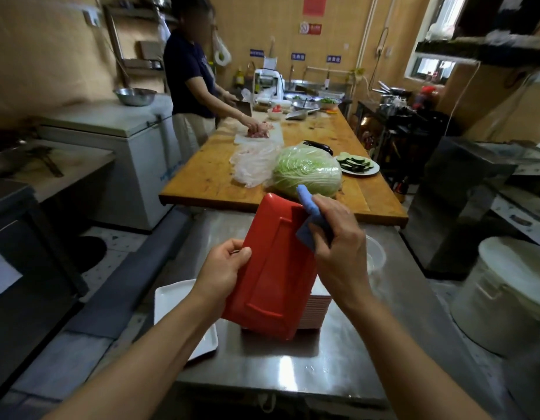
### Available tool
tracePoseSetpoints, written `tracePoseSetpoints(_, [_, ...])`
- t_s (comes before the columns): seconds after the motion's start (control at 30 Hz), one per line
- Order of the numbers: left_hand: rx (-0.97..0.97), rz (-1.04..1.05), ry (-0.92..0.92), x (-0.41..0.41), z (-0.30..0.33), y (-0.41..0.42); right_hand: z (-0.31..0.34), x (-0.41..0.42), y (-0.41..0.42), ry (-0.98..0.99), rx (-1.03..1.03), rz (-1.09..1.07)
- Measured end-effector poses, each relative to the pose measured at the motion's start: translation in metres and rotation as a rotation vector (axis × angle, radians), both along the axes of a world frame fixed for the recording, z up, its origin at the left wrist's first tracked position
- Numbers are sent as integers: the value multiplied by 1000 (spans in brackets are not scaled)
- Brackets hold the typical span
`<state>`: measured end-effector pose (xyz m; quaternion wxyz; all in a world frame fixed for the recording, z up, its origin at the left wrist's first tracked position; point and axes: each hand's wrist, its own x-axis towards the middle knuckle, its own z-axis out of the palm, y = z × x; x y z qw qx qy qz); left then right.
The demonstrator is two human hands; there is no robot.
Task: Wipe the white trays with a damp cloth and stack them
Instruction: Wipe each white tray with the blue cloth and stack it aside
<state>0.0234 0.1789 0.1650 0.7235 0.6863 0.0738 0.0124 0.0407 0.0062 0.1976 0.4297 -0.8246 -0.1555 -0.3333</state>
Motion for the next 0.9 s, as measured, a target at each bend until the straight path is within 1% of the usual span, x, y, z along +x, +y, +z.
tracePoseSetpoints(0.17, [-71, 27, -34, -9, 7, 1, 9, 5, 36, 74, -470, 93])
tracePoseSetpoints(0.23, [-95, 52, -50, -13, 10, 0, 8, 9, 42, 88, -577, 93])
tracePoseSetpoints(0.3, [-109, 76, -57, -15, 11, 0, 6, 12, 43, 74, -617, 75])
tracePoseSetpoints(0.4, [-135, 99, -61, -18, 13, 0, 0, 16, 31, 53, -552, 47])
tracePoseSetpoints(0.5, [-126, 105, -75, -19, 16, -1, -8, 19, 9, 106, -363, 0])
tracePoseSetpoints(0.57, [-131, 111, -86, -18, 18, -4, -10, 19, 2, 157, -236, 13])
tracePoseSetpoints(0.7, [-215, 122, -93, -16, 23, -16, -7, 21, 8, 184, 15, -24])
tracePoseSetpoints(0.8, [-293, 138, -97, -10, 27, -25, -12, 13, 10, 226, 89, -46])
tracePoseSetpoints(0.9, [-391, 168, -108, -1, 32, -32, -26, -5, 10, 259, 80, -54])
